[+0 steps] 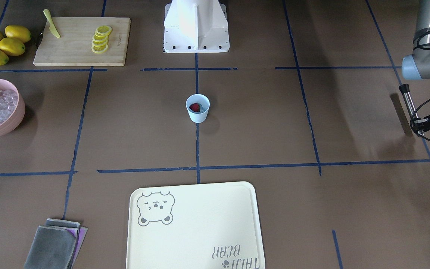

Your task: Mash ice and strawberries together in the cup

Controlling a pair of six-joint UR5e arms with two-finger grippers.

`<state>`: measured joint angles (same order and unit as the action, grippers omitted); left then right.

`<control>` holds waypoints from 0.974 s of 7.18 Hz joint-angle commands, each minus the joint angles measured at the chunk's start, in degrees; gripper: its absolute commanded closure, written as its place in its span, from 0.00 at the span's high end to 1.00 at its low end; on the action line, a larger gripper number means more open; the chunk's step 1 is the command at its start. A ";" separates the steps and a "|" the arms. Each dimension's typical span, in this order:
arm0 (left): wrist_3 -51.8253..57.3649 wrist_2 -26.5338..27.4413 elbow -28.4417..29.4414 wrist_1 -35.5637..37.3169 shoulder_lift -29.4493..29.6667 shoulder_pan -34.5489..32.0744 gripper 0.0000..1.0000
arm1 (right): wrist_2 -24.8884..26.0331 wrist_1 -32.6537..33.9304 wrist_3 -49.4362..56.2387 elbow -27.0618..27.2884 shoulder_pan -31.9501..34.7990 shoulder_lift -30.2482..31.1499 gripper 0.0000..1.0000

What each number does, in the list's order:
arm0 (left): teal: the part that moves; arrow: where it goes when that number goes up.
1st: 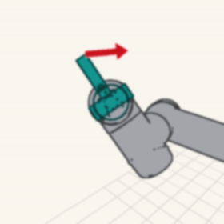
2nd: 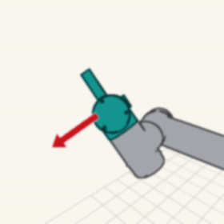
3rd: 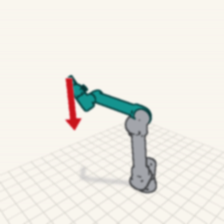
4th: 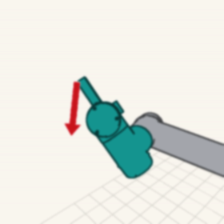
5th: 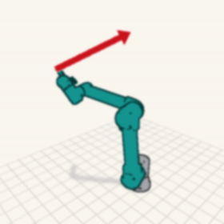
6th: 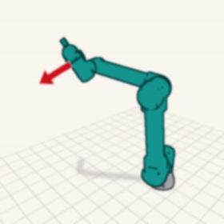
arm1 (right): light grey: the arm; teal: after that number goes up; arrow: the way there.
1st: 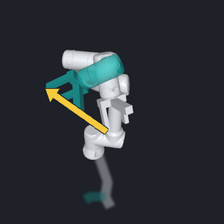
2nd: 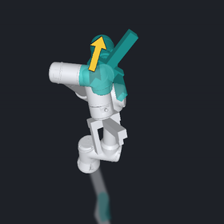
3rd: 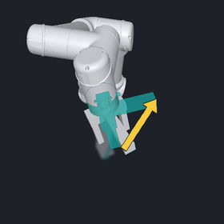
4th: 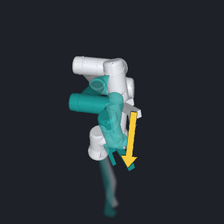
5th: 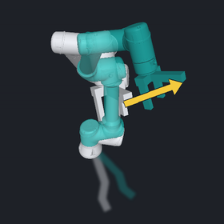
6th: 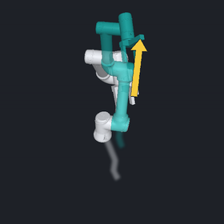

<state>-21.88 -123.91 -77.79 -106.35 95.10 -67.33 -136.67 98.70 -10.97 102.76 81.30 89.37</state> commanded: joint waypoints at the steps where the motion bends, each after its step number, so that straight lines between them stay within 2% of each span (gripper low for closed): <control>1: 0.00 -0.01 0.53 -0.88 0.17 0.09 0.00 | 0.00 0.00 0.07 -0.02 0.00 0.02 1.00; 7: -2.03 -0.10 1.50 -1.23 0.61 0.18 0.00 | 0.00 0.00 -0.10 -0.02 0.00 0.11 1.00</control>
<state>-23.98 -124.01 -76.37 -107.46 95.68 -67.15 -136.67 98.70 -11.06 102.74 81.30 89.44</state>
